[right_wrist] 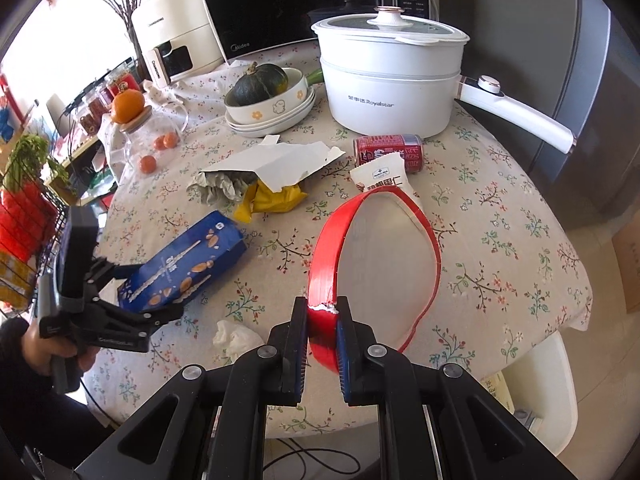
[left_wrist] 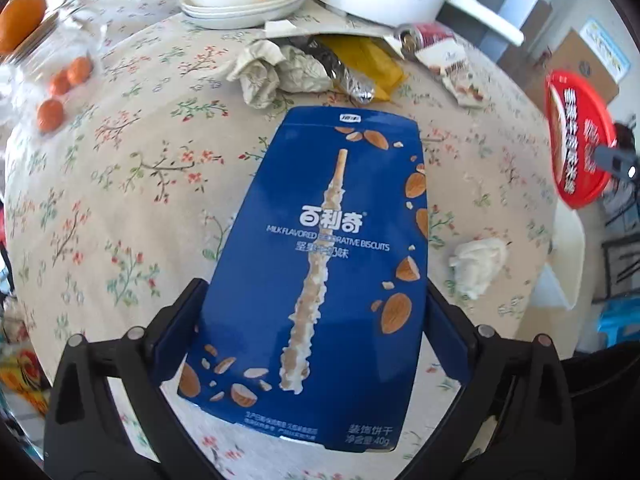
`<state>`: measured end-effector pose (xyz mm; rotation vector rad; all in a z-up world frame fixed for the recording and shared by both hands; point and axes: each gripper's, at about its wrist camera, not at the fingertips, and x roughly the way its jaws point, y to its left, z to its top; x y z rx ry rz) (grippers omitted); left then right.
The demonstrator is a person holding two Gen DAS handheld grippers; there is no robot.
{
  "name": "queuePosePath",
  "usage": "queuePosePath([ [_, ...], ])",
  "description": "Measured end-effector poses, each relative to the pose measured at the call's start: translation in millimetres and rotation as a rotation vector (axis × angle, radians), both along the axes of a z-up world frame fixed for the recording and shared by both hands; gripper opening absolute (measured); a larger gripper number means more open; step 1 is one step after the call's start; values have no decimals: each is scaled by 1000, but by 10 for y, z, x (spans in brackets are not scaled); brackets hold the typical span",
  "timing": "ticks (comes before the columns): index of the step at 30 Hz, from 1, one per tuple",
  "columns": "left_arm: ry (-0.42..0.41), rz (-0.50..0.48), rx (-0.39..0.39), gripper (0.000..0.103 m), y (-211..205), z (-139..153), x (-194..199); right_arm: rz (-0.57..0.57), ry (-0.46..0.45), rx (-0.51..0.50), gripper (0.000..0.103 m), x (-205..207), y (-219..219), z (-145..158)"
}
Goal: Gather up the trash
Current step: 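Carry both items over the white bin and open the right gripper to drop the plate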
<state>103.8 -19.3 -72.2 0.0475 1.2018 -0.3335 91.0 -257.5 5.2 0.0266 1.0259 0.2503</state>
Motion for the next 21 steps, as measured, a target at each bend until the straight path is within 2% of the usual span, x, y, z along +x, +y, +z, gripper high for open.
queuePosePath([
  [6,-42,70,-96,98,183,219,-186,-33,-16,42,13,-156,-229,78],
  [8,-62,70,-110,98,81,301,-213,-52,-20,50,13,-212,-345,87],
  [16,-120,27,-171,97,-214,560,-312,-156,-21,65,13,-405,-931,61],
  [21,-134,-42,-169,97,-532,615,-411,-249,39,48,13,-506,-1388,-165],
])
